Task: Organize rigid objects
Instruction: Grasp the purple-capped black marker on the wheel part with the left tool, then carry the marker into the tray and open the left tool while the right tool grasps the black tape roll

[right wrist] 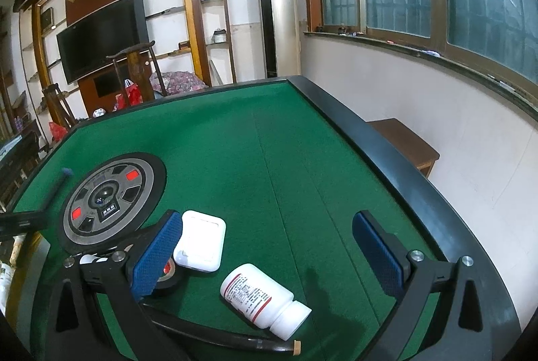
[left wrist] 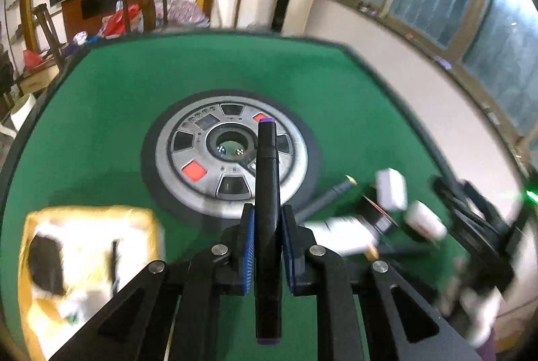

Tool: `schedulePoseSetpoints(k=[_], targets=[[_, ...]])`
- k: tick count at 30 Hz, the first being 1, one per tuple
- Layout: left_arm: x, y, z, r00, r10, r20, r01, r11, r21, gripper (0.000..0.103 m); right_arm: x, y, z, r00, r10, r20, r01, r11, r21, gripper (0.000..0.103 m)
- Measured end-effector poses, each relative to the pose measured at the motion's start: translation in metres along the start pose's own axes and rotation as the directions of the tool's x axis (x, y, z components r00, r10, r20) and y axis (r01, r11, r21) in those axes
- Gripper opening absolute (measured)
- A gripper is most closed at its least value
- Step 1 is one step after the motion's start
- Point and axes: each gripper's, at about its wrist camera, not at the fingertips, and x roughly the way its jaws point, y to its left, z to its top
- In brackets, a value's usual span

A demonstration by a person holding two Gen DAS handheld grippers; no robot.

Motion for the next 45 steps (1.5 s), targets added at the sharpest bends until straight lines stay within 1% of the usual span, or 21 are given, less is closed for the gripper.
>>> schedulePoseSetpoints(k=[2, 5, 7, 9, 12, 14, 16, 17, 18, 19, 21, 23, 25, 26, 28, 31, 37, 41, 42, 43, 45], targets=[[-0.033, 0.008, -0.017, 0.999, -0.037, 0.028, 0.037, 0.999, -0.004, 0.014, 0.0, 0.002, -0.002, 1.0, 0.017, -0.003, -0.017, 1.0, -0.006, 0.101], [-0.072, 0.025, -0.043, 0.996, -0.064, 0.059, 0.065, 0.998, -0.016, 0.014, -0.001, 0.006, -0.004, 0.998, 0.055, -0.007, -0.055, 0.998, -0.017, 0.101], [-0.095, 0.04, -0.064, 0.995, -0.067, 0.068, 0.07, 0.997, -0.04, 0.014, -0.005, 0.008, -0.003, 0.993, 0.117, 0.002, -0.117, 0.993, -0.011, 0.101], [-0.106, 0.054, -0.077, 0.995, -0.07, 0.066, 0.074, 0.995, -0.062, 0.014, -0.007, 0.01, 0.001, 0.981, 0.195, -0.015, -0.195, 0.981, 0.015, 0.101], [-0.123, 0.077, -0.101, 0.996, -0.057, 0.072, 0.064, 0.993, -0.098, 0.014, -0.006, 0.029, 0.009, 0.934, 0.337, -0.115, -0.339, 0.941, -0.001, 0.098], [-0.129, 0.086, -0.112, 0.995, -0.051, 0.088, 0.061, 0.991, -0.118, 0.014, 0.0, 0.045, 0.014, 0.902, 0.388, -0.192, -0.398, 0.917, -0.016, 0.097], [-0.133, 0.102, -0.124, 0.992, -0.055, 0.109, 0.072, 0.986, -0.153, 0.014, 0.01, 0.059, 0.019, 0.88, 0.392, -0.267, -0.413, 0.91, -0.025, 0.082], [-0.134, 0.106, -0.127, 0.992, -0.06, 0.115, 0.079, 0.983, -0.167, 0.014, 0.018, 0.066, 0.021, 0.869, 0.389, -0.307, -0.417, 0.908, -0.029, 0.078], [-0.134, 0.111, -0.131, 0.991, -0.064, 0.117, 0.084, 0.981, -0.177, 0.014, 0.026, 0.071, 0.022, 0.857, 0.385, -0.342, -0.419, 0.907, -0.03, 0.07], [-0.133, 0.117, -0.135, 0.991, -0.064, 0.118, 0.086, 0.978, -0.192, 0.014, 0.033, 0.075, 0.022, 0.85, 0.377, -0.367, -0.417, 0.908, -0.032, 0.065], [-0.135, 0.127, -0.142, 0.991, -0.061, 0.116, 0.085, 0.974, -0.212, 0.014, 0.046, 0.083, 0.016, 0.828, 0.364, -0.426, -0.413, 0.91, -0.026, 0.06], [-0.135, 0.138, -0.148, 0.992, -0.058, 0.113, 0.083, 0.968, -0.237, 0.014, 0.055, 0.086, 0.01, 0.814, 0.36, -0.456, -0.412, 0.911, -0.016, 0.051], [-0.133, 0.148, -0.149, 0.992, -0.053, 0.112, 0.081, 0.962, -0.261, 0.014, 0.061, 0.087, 0.003, 0.811, 0.342, -0.475, -0.397, 0.918, -0.017, 0.031], [-0.132, 0.153, -0.151, 0.992, -0.052, 0.111, 0.081, 0.958, -0.274, 0.014, 0.06, 0.085, 0.002, 0.821, 0.336, -0.462, -0.389, 0.921, -0.02, 0.03], [-0.13, 0.162, -0.154, 0.993, -0.051, 0.107, 0.081, 0.951, -0.297, 0.014, 0.059, 0.08, 0.003, 0.821, 0.357, -0.446, -0.391, 0.92, 0.016, 0.025], [-0.123, 0.17, -0.158, 0.994, -0.047, 0.097, 0.077, 0.941, -0.329, 0.014, 0.051, 0.073, 0.007, 0.831, 0.374, -0.411, -0.391, 0.919, 0.046, 0.02], [-0.104, 0.181, -0.162, 0.999, -0.011, 0.036, 0.023, 0.933, -0.359, 0.014, 0.021, 0.064, 0.012, 0.846, 0.409, -0.343, -0.411, 0.909, 0.071, 0.018], [-0.084, 0.185, -0.155, 0.999, 0.022, -0.041, -0.035, 0.933, -0.358, 0.014, 0.0, 0.072, 0.014, 0.836, 0.448, -0.316, -0.453, 0.889, 0.062, 0.018], [-0.079, 0.185, -0.153, 0.997, 0.035, -0.062, -0.054, 0.933, -0.356, 0.014, -0.005, 0.075, 0.014, 0.832, 0.459, -0.312, -0.465, 0.883, 0.059, 0.016], [-0.075, 0.183, -0.153, 0.996, 0.046, -0.076, -0.069, 0.934, -0.351, 0.014, -0.009, 0.078, 0.014, 0.825, 0.472, -0.31, -0.479, 0.876, 0.059, 0.007], [-0.069, 0.182, -0.15, 0.994, 0.059, -0.09, -0.087, 0.935, -0.345, 0.015, -0.017, 0.084, 0.014, 0.814, 0.494, -0.305, -0.503, 0.863, 0.054, 0.004]])
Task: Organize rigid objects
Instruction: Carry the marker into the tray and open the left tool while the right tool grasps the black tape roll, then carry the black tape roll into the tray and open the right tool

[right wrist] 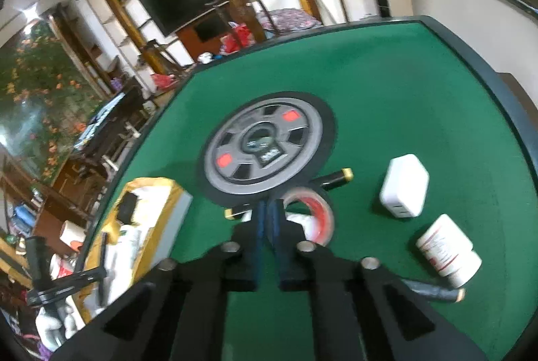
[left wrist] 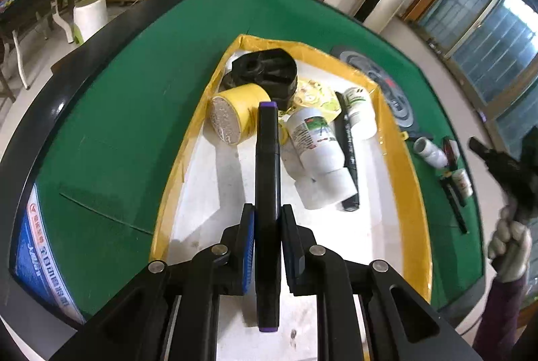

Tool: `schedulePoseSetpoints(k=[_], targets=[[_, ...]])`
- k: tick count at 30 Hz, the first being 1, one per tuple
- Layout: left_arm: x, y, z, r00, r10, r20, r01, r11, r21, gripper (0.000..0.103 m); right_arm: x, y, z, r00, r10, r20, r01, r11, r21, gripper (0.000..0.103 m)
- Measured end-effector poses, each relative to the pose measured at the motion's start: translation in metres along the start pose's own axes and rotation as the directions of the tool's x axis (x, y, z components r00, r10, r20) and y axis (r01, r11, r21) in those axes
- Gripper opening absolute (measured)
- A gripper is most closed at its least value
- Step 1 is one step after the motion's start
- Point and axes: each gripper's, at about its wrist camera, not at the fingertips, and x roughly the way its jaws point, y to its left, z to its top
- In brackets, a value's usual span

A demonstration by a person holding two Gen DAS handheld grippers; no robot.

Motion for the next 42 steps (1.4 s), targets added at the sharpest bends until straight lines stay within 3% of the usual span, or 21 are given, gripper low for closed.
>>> schedulePoseSetpoints(k=[5, 8, 12, 13, 16, 21, 22, 24, 28, 34, 38, 42], targets=[[0.008, -0.003, 0.0, 1.0, 0.011, -0.023, -0.011, 1.0, -0.004, 0.017, 0.0, 0.023, -0.001, 1.0, 0.0, 0.0, 0.0, 0.998, -0.059, 0.004], [-0.002, -0.005, -0.005, 1.0, -0.003, 0.001, 0.003, 1.0, 0.005, 0.017, 0.005, 0.022, -0.001, 0.999, -0.035, -0.006, 0.034, 0.997, -0.069, 0.006], [-0.032, -0.012, -0.01, 0.997, -0.007, 0.081, 0.003, 0.999, 0.045, 0.045, 0.016, 0.007, -0.001, 0.994, -0.108, -0.031, 0.106, 0.993, -0.061, 0.034], [-0.04, -0.012, -0.012, 0.994, -0.008, 0.105, 0.002, 0.999, 0.053, 0.049, 0.021, 0.002, -0.001, 0.992, -0.122, -0.044, 0.119, 0.991, -0.056, 0.035], [-0.059, -0.008, -0.017, 0.989, -0.023, 0.148, 0.015, 0.998, 0.054, 0.053, 0.036, -0.007, -0.003, 0.989, -0.115, -0.09, 0.111, 0.993, -0.05, 0.035], [-0.06, 0.001, -0.02, 0.99, -0.028, 0.141, 0.023, 0.999, 0.038, 0.053, 0.055, -0.003, -0.007, 0.981, -0.168, -0.097, 0.155, 0.979, -0.132, 0.036], [-0.058, 0.003, -0.02, 0.99, -0.027, 0.135, 0.024, 0.999, 0.03, 0.053, 0.057, -0.001, -0.007, 0.977, -0.193, -0.09, 0.177, 0.971, -0.158, 0.027], [-0.054, 0.006, -0.023, 0.992, -0.033, 0.125, 0.032, 0.999, 0.014, 0.053, 0.057, 0.003, -0.008, 0.972, -0.219, -0.088, 0.199, 0.961, -0.194, 0.019], [-0.051, 0.012, -0.026, 0.992, -0.05, 0.117, 0.051, 0.999, -0.009, 0.053, 0.04, 0.005, -0.008, 0.972, -0.228, -0.054, 0.213, 0.957, -0.199, 0.019], [-0.054, 0.012, -0.03, 0.989, -0.073, 0.126, 0.076, 0.997, -0.015, 0.053, 0.004, 0.025, -0.001, 0.985, -0.169, 0.018, 0.17, 0.97, -0.173, 0.019], [-0.053, 0.012, -0.034, 0.988, -0.086, 0.126, 0.089, 0.996, -0.019, 0.053, -0.013, 0.082, -0.008, 0.998, -0.052, 0.018, 0.055, 0.964, -0.261, 0.019], [-0.051, 0.015, -0.038, 0.987, -0.118, 0.11, 0.122, 0.992, -0.034, 0.053, -0.005, 0.148, -0.028, 0.997, 0.052, -0.048, -0.067, 0.926, -0.371, 0.019]])
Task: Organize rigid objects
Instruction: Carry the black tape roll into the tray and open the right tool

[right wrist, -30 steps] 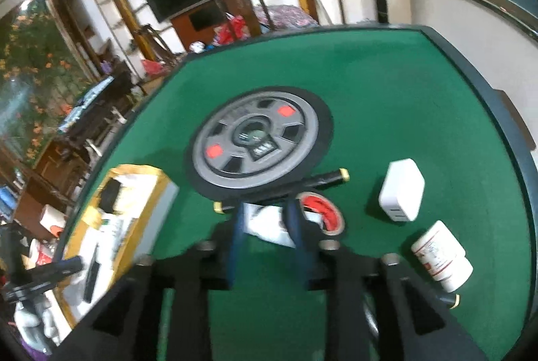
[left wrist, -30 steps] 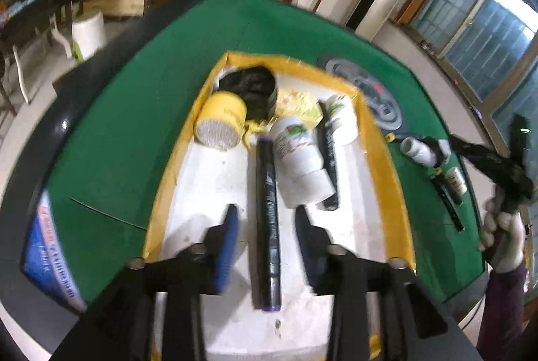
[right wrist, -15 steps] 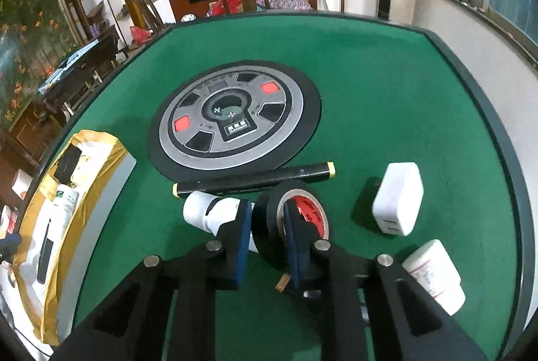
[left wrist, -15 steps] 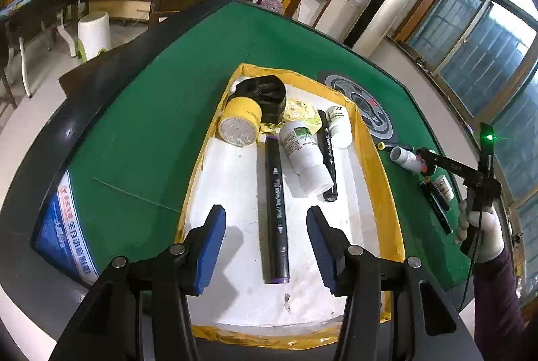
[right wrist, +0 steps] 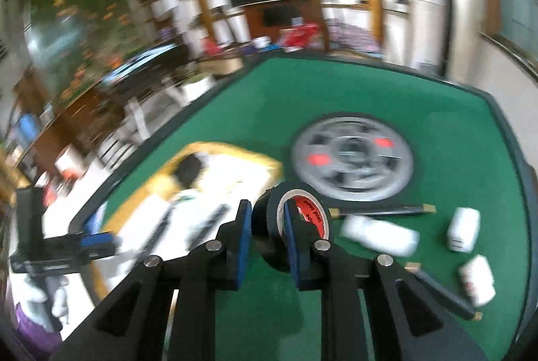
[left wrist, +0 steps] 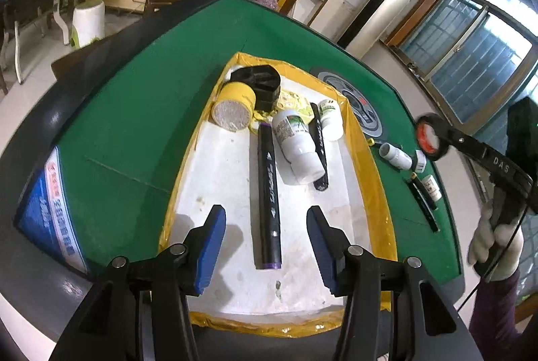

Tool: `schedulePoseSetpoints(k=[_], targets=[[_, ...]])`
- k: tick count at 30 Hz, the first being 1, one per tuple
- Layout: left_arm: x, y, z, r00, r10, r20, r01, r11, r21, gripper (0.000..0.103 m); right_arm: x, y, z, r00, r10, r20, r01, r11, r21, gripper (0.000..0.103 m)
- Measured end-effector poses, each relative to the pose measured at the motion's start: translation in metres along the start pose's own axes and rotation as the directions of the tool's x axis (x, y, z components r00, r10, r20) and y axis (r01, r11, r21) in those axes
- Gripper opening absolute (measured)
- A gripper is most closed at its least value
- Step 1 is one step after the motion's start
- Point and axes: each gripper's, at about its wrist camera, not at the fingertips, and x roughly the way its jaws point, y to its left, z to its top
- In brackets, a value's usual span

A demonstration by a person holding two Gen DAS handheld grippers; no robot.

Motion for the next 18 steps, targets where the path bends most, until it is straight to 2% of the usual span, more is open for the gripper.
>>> schedulePoseSetpoints(k=[2, 6, 8, 10, 13, 18], targets=[[-0.004, 0.002, -0.002, 1.0, -0.003, 0.006, 0.003, 1.0, 0.002, 0.053, 0.017, 0.034, -0.001, 0.998, 0.053, -0.042, -0.055, 0.997, -0.052, 0.019], [-0.016, 0.01, -0.004, 0.999, -0.004, 0.036, 0.004, 1.0, 0.004, 0.053, 0.05, 0.083, -0.01, 0.987, 0.091, -0.131, -0.108, 0.986, -0.13, 0.019], [-0.022, 0.017, -0.005, 0.998, 0.005, 0.057, -0.006, 1.0, 0.004, 0.053, 0.064, 0.103, -0.019, 0.984, 0.063, -0.168, -0.094, 0.979, -0.183, 0.019], [-0.025, 0.024, -0.005, 0.998, -0.037, 0.059, 0.037, 0.999, -0.007, 0.053, 0.078, 0.117, -0.027, 0.98, 0.031, -0.197, -0.076, 0.971, -0.228, 0.019], [-0.027, 0.03, -0.007, 0.995, -0.078, 0.063, 0.078, 0.997, -0.01, 0.053, 0.085, 0.136, -0.032, 0.98, 0.021, -0.199, -0.075, 0.96, -0.27, 0.019], [-0.04, 0.029, -0.007, 0.993, -0.075, 0.092, 0.073, 0.997, 0.018, 0.053, 0.095, 0.17, -0.02, 0.978, 0.071, -0.198, -0.127, 0.948, -0.292, 0.019]])
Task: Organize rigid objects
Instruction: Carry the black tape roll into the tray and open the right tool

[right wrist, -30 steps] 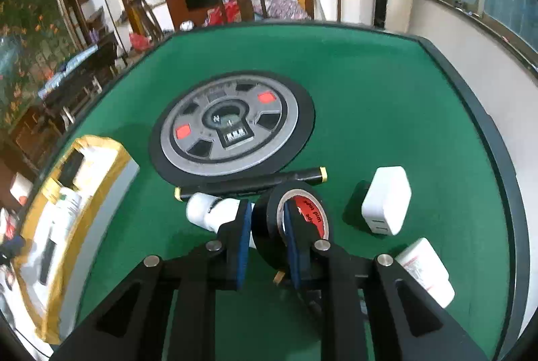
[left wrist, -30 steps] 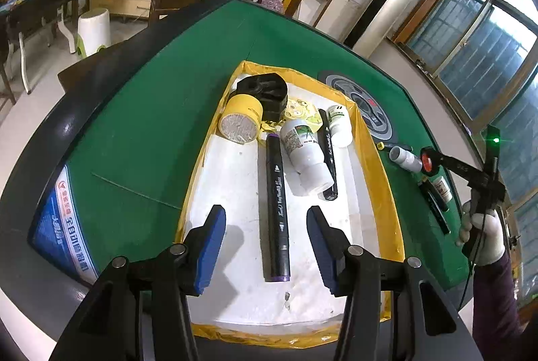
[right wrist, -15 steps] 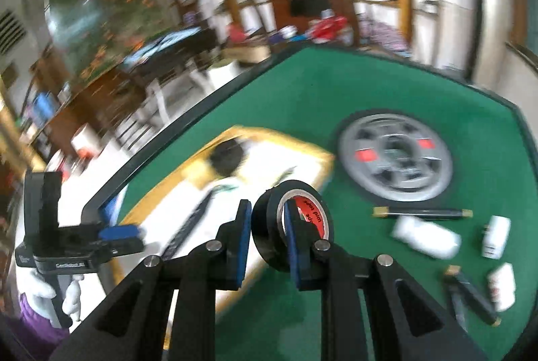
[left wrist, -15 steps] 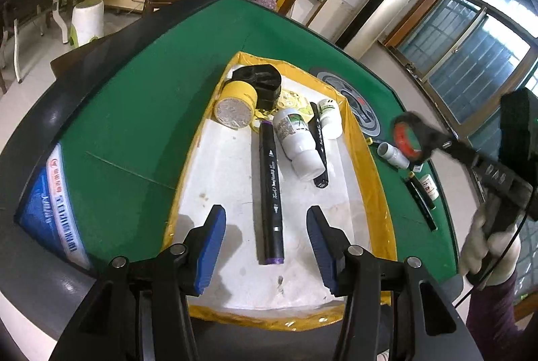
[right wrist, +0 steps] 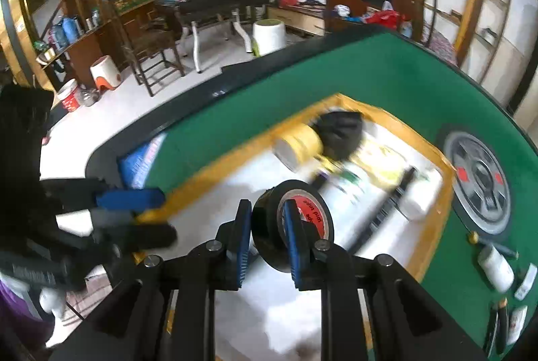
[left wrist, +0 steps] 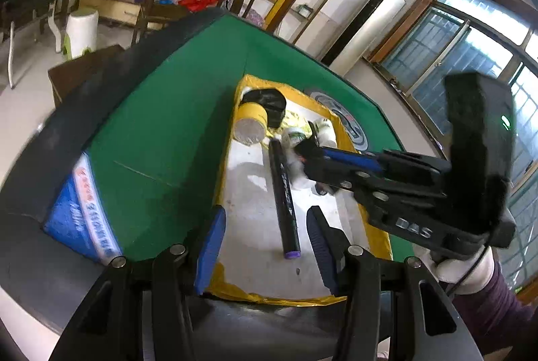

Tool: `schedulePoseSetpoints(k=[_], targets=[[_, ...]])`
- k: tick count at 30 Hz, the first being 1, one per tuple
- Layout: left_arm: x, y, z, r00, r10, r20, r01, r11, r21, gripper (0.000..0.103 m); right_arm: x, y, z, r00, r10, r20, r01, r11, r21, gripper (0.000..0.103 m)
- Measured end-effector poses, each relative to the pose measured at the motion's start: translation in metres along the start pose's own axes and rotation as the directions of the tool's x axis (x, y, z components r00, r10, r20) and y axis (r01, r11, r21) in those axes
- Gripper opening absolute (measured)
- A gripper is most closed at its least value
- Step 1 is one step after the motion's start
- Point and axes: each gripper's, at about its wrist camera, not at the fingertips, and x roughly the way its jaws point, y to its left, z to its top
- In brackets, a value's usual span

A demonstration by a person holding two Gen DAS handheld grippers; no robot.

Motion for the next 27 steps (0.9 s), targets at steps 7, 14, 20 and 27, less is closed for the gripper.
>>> schedulePoseSetpoints(k=[7, 14, 20, 27], targets=[[-0.047, 0.018, 0.004, 0.993, 0.039, 0.11, -0.04, 0.999, 0.006, 0.059, 0.043, 0.014, 0.025, 0.998, 0.051, -0.039, -0.051, 0.999, 0.017, 0.019], [-0.045, 0.047, 0.0, 0.992, 0.078, 0.095, -0.071, 0.995, -0.073, 0.064, 0.066, 0.008, 0.029, 0.994, 0.035, -0.103, -0.028, 0.997, 0.067, 0.023], [-0.043, 0.045, -0.003, 0.994, 0.069, 0.09, -0.062, 0.995, -0.083, 0.07, 0.055, -0.009, 0.024, 0.994, 0.069, -0.081, -0.055, 0.984, 0.168, 0.05], [-0.048, 0.024, -0.003, 0.995, 0.051, 0.09, -0.049, 0.998, -0.026, 0.078, -0.017, -0.02, 0.003, 0.994, -0.073, 0.08, 0.061, 0.989, 0.138, 0.07]])
